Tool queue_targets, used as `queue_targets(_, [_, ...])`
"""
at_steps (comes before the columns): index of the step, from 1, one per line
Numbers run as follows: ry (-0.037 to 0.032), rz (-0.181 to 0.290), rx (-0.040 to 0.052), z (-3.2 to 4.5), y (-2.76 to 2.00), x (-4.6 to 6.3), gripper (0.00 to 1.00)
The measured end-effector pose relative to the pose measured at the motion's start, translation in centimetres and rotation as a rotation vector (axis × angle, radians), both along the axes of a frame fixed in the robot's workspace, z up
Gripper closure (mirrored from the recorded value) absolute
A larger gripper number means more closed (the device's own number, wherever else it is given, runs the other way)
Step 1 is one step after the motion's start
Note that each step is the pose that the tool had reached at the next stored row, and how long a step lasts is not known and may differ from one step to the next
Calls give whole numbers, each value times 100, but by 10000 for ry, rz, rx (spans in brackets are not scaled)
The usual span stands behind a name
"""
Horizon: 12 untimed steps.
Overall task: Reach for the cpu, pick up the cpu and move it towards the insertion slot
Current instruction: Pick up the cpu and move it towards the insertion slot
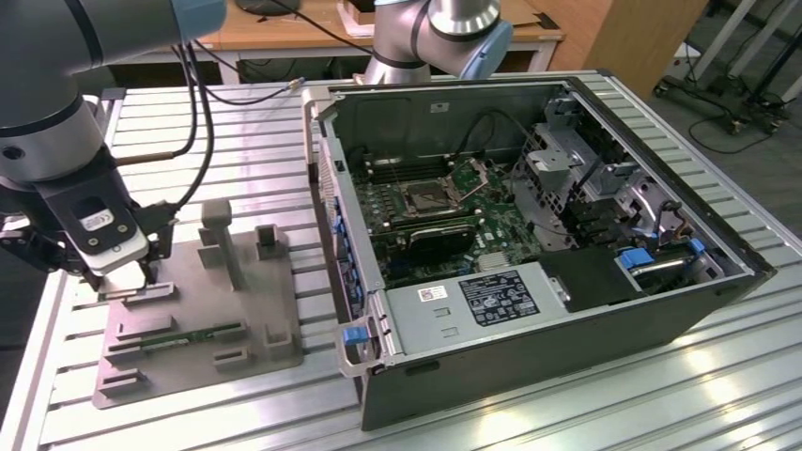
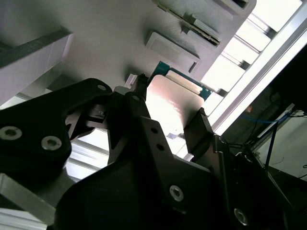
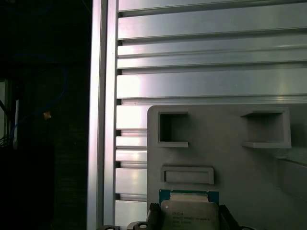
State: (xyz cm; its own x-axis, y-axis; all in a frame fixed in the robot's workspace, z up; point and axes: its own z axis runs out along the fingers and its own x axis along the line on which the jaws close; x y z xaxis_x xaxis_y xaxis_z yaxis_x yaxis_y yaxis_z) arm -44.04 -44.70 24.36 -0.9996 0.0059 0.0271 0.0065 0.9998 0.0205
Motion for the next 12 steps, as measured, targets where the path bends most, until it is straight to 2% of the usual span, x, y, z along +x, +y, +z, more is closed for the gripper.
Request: queue_targets(12, [0, 0, 0, 40, 0, 0, 45])
